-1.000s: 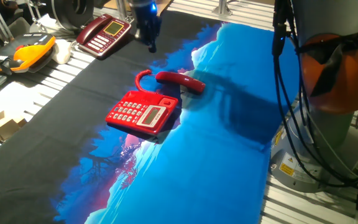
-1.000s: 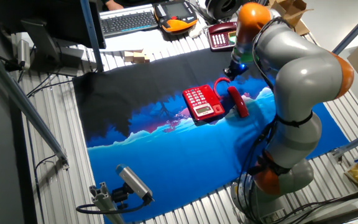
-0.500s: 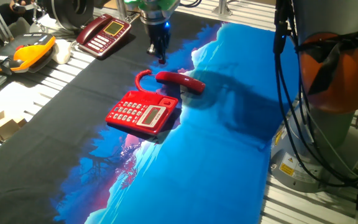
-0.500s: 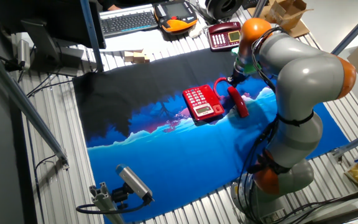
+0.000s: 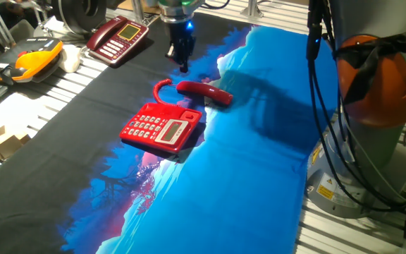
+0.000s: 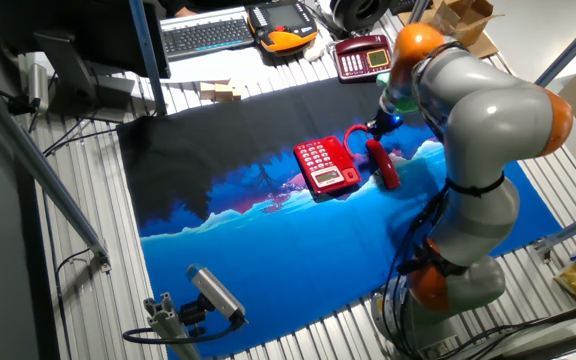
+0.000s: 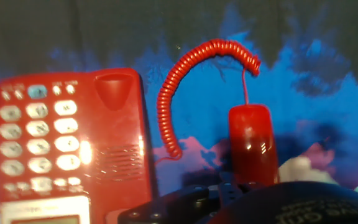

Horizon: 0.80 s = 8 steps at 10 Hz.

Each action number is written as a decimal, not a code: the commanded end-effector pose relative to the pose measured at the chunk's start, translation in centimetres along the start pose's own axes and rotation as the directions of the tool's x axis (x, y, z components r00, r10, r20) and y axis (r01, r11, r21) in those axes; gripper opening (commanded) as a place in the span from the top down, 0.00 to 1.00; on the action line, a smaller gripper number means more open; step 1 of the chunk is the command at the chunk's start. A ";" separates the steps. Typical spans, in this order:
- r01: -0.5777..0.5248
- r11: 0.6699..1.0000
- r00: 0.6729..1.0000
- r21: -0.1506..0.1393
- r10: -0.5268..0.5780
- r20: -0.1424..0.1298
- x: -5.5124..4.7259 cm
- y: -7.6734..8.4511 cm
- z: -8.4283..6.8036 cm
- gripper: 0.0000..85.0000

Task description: Place the handset of the telephone on the corresponding phone cradle

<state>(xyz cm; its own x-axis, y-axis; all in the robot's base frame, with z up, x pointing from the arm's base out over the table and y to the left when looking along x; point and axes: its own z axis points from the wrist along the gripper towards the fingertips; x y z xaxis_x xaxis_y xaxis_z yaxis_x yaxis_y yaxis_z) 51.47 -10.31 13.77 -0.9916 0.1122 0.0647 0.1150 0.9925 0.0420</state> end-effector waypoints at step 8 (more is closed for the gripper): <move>0.005 0.997 0.999 0.081 -0.009 0.049 0.0 0.0 0.0 0.60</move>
<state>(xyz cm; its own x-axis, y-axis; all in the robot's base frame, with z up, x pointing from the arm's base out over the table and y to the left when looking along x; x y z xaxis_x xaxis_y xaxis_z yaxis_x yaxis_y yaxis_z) 51.46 -10.31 13.77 -0.9944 0.1045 0.0146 0.1039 0.9939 -0.0380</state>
